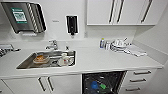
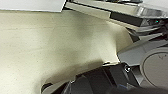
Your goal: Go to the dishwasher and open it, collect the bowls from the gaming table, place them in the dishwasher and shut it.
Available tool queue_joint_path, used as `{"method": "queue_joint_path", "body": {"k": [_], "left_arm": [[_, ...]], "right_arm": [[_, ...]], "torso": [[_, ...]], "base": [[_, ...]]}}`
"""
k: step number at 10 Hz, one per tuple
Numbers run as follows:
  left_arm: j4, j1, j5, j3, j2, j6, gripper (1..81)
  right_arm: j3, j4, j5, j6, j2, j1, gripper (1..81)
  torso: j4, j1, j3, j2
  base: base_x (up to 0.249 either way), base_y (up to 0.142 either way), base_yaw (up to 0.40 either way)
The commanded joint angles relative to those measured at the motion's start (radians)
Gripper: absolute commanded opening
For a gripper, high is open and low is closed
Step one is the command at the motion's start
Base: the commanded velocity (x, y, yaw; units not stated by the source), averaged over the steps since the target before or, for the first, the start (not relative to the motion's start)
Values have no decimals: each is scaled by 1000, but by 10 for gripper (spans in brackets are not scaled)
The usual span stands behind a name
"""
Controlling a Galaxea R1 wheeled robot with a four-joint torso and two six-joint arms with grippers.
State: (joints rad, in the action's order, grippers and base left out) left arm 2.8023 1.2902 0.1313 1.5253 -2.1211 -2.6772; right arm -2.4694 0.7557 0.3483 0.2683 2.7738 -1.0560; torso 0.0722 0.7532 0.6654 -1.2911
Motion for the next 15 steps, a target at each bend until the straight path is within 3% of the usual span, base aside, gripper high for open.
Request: {"method": "queue_joint_path", "body": {"k": [1,5,8,11,15], "left_arm": [[77,-36,62,13,21,2,811],[77,-1,62,59,-33,11,811],[77,18,56,122,-82,16,811],[77,18,41,180,-126,16,811],[77,21,41,273,-206,13,811]], "right_arm": [[29,161,-57,-23,-3,322,811],[89,252,-52,-23,-14,516,811],[90,287,23,-26,-40,590,811],[103,287,29,-18,-55,534,811],[61,283,28,22,-61,345,811]], "torso": [[0,0,0,0],[1,-1,0,0],[3,-5,0,-1],[2,-4,0,-1],[2,-3,0,0]], "base": [[0,0,0],[0,0,0],[0,0,0],[0,0,0],[0,0,0]]}}
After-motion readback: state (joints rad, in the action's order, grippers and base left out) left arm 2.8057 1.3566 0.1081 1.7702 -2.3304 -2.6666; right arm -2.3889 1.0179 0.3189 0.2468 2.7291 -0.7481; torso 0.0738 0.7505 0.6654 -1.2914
